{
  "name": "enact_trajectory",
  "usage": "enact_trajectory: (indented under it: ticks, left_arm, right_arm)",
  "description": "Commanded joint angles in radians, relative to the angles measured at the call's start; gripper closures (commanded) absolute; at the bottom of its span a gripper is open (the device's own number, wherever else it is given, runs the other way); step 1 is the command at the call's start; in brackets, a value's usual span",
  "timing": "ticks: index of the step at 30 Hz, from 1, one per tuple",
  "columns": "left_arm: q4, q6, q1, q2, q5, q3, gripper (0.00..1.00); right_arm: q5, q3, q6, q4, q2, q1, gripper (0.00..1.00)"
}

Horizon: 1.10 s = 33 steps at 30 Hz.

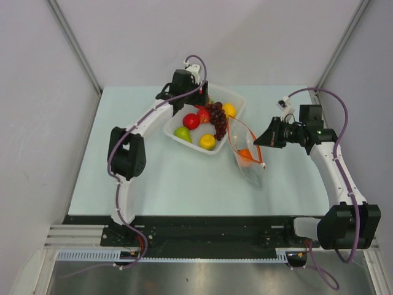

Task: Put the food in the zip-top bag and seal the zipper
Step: Pick up the fake fruit from the bin, then place the fake fruit in the zipper food storage bag.

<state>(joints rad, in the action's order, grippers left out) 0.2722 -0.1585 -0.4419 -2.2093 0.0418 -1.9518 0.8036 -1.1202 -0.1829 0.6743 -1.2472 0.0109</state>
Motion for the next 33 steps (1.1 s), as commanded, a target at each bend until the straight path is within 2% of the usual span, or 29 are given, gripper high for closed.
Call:
enact_trajectory:
  ticks: [1,7,9,20,26,29,30,31,32,33]
  left_arm:
    - [-0.054,-0.044,-0.04,0.319,0.115,0.111,0.42]
    - [-0.077,0.01,-0.208,0.558,0.138,0.302,0.41]
    - [-0.068,0.023,-0.277,0.585,0.141,0.323,0.41]
    - [-0.024,0.028,-0.506,0.559,0.133,0.396,0.4]
    - [0.028,-0.016,-0.544,0.516,0.147,0.419,0.37]
    - [0.096,-0.024,-0.546,0.465,0.182,0.363,0.27]
    - [0.114,-0.018,-0.546,0.447,0.185,0.322,0.14]
    - [0.151,-0.006,-0.546,0.441,0.187,0.3,0.06]
    - [0.165,0.005,-0.546,0.438,0.191,0.282,0.0]
    - [0.179,0.017,-0.546,0.436,0.194,0.246,0.0]
  right_arm:
    - [0.009,-0.006,0.006,-0.033,0.023,-0.003,1.0]
    - [-0.036,-0.018,0.029,-0.007,0.054,-0.003,1.0]
    - [-0.058,-0.021,0.033,0.002,0.063,-0.003,1.0]
    - [-0.067,-0.041,0.031,0.037,0.08,-0.003,1.0]
    - [-0.044,-0.041,0.042,0.054,0.084,-0.049,1.0]
    - [-0.017,-0.043,0.052,0.061,0.084,-0.074,1.0]
    - [-0.012,-0.043,0.059,0.062,0.084,-0.086,1.0]
    - [-0.007,-0.041,0.063,0.065,0.086,-0.092,1.0]
    - [0.002,-0.04,0.069,0.067,0.086,-0.098,1.0]
    - [0.002,-0.039,0.08,0.071,0.086,-0.101,1.0]
